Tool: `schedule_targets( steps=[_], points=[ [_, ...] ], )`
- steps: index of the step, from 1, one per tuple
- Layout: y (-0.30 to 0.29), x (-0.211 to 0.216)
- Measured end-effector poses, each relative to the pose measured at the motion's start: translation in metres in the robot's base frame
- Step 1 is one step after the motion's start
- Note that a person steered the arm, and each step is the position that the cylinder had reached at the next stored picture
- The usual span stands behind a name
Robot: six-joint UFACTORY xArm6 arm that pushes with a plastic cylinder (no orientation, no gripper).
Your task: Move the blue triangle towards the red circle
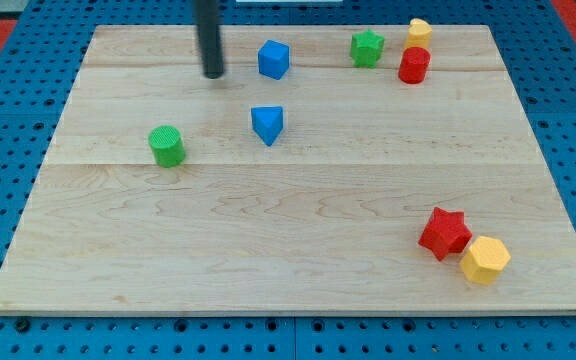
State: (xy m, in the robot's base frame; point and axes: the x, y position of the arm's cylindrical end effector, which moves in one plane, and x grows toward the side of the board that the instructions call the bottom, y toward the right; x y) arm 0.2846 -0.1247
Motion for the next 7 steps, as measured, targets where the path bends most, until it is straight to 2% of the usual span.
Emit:
schedule_targets(
  steps=[1, 2, 3, 4, 5, 6, 7],
  points=[
    [0.085, -0.031],
    [0.181, -0.030],
    [0.139, 0.029],
    [0.158, 0.107],
    [0.071, 0.137],
    [0.063, 0.089],
    [0.168, 0.077]
  ],
)
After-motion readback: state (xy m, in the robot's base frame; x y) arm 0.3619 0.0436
